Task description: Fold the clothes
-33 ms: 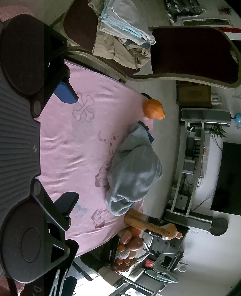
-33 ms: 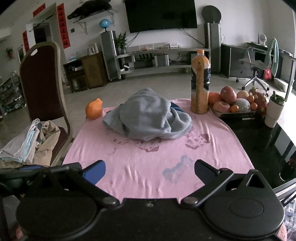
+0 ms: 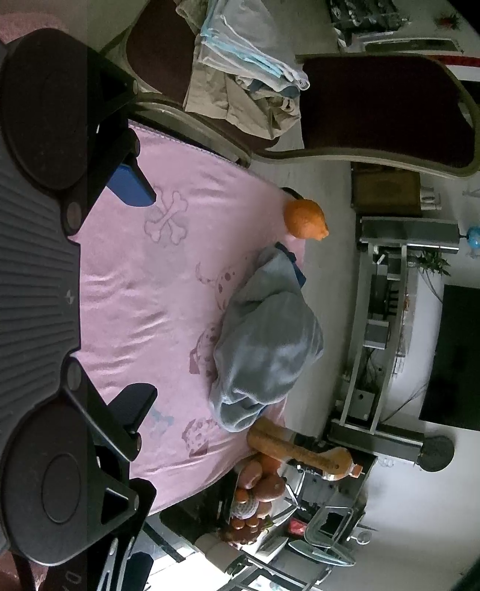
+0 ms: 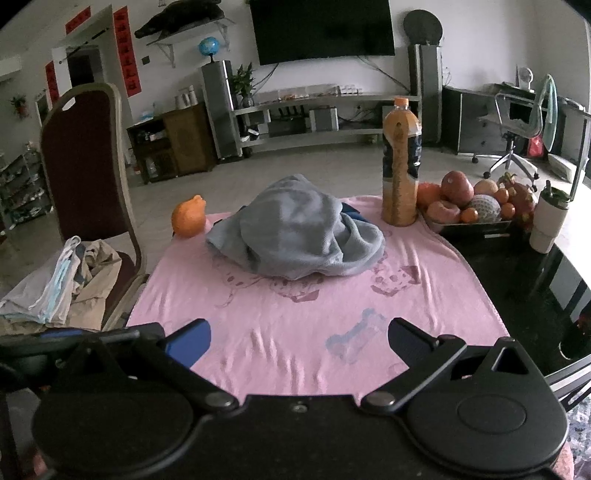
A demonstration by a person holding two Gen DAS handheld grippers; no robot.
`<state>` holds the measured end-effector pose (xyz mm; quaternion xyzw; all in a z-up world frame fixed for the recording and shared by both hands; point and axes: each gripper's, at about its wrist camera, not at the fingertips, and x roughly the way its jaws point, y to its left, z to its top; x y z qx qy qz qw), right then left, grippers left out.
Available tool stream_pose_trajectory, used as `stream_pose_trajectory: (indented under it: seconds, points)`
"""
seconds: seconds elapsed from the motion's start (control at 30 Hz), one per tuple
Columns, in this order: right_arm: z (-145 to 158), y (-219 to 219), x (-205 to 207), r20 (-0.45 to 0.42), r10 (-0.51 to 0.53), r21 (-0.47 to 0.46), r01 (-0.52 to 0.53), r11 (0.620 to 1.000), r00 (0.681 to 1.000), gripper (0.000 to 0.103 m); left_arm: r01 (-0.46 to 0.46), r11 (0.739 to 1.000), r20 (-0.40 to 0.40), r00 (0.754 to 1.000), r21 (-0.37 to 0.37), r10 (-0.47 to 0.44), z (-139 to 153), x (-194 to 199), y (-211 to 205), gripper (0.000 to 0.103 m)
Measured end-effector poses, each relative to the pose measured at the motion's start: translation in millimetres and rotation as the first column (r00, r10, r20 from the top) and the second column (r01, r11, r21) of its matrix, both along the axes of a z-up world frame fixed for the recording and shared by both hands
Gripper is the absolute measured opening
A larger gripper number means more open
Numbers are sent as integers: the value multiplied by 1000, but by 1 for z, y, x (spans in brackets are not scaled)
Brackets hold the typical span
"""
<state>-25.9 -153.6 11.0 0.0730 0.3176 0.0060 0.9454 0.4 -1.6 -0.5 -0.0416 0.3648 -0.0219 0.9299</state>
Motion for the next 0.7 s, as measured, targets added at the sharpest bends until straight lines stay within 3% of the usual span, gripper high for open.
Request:
stream_pose_trajectory:
  seconds: [0.27, 0.7]
  points:
    - [-3, 5, 1, -31, -4, -16, 4, 1000, 999, 103, 19, 1000, -16, 1000, -4, -19, 1, 4, 14, 102]
    - [-3, -3, 6, -54, 6, 13, -5, 1000, 999, 103, 4, 999, -16, 1000, 51, -3, 2, 4, 7, 102]
